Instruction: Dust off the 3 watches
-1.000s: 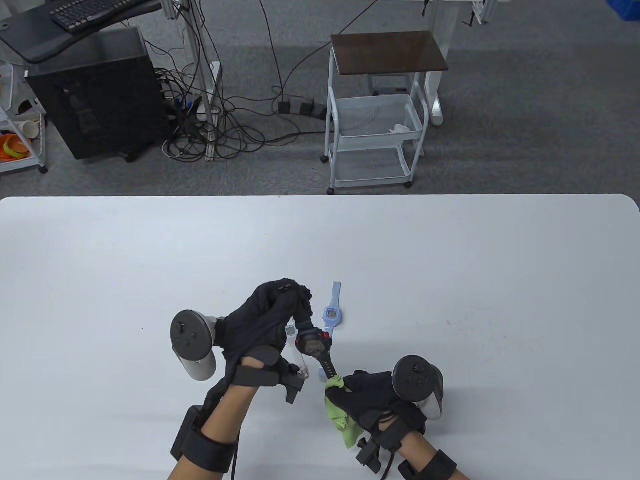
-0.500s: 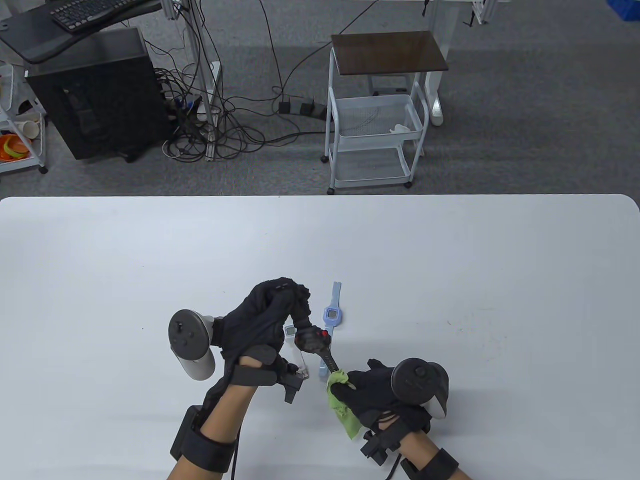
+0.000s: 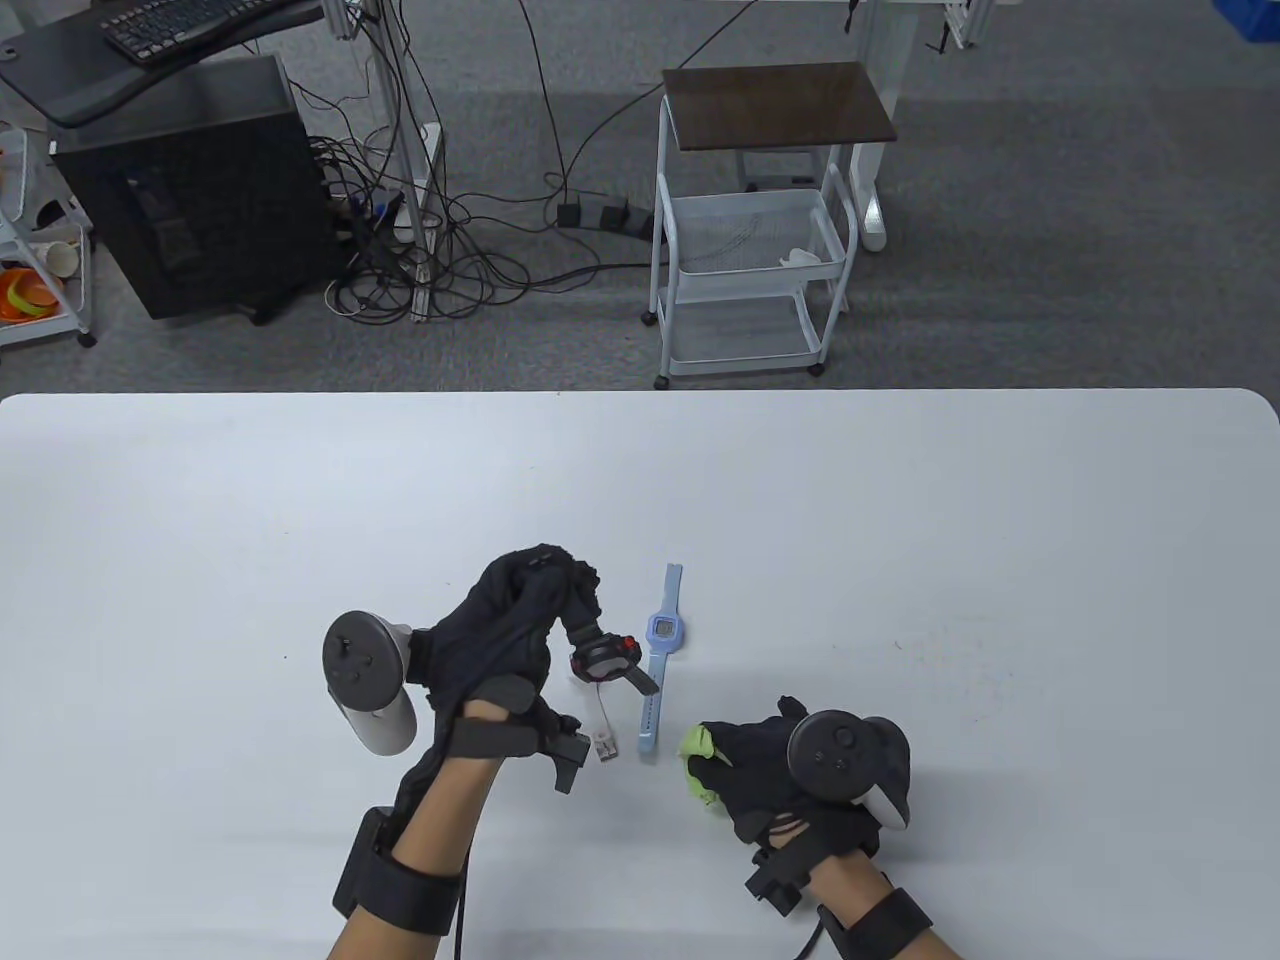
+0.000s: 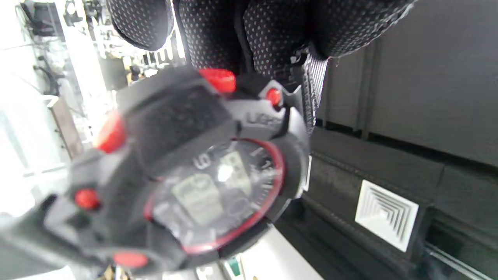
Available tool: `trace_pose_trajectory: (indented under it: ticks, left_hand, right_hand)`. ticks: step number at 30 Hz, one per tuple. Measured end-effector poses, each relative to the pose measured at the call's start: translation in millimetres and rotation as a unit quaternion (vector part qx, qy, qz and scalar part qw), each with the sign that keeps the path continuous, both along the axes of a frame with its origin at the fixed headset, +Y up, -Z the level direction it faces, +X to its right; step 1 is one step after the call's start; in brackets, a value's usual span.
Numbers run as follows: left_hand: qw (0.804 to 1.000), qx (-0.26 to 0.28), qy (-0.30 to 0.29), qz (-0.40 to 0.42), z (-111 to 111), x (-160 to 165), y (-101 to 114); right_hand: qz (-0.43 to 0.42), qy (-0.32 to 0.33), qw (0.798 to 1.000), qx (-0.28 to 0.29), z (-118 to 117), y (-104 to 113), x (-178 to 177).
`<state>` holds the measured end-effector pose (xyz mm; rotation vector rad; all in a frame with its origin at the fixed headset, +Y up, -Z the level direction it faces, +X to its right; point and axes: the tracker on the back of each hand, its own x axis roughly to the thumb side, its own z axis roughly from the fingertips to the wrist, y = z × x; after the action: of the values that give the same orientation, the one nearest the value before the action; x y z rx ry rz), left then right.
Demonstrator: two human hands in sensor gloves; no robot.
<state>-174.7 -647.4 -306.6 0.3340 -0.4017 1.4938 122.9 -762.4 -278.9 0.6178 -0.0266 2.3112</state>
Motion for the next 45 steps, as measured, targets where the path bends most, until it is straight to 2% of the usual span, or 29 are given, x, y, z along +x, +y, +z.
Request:
trace_pose_trajectory:
  ticks: [7,12,17,31,45]
  left_hand:
    - [1.000,-0.026,-0.005,-0.003,-6.3,-0.6,-12.4]
    - [0.998,-0.043,-0.021,0.027,-8.6,0.1,-17.0]
    - [0.998,-0.048,-0.025,0.009,-10.0,3.3,-20.7]
    - [0.998,-0.056,-0.035,-0.003,-9.9,9.9,-26.0]
    - [0.997,-0.060,-0.043,-0.014,-9.5,12.6,-27.7]
  right_hand:
    - [0.112,0.030,0.993,-0.003,-0.8,-9.3,-18.0]
    - [0.181,0.034,0.981,-0.055,-3.1,-19.4,-26.0]
    - [0.220,0.028,0.972,-0.082,-2.8,-24.5,-30.4]
    - [0.248,0.037,0.958,-0.138,-2.8,-34.8,-31.7]
    - [0.236,0.029,0.961,-0.140,-2.0,-32.4,-27.4]
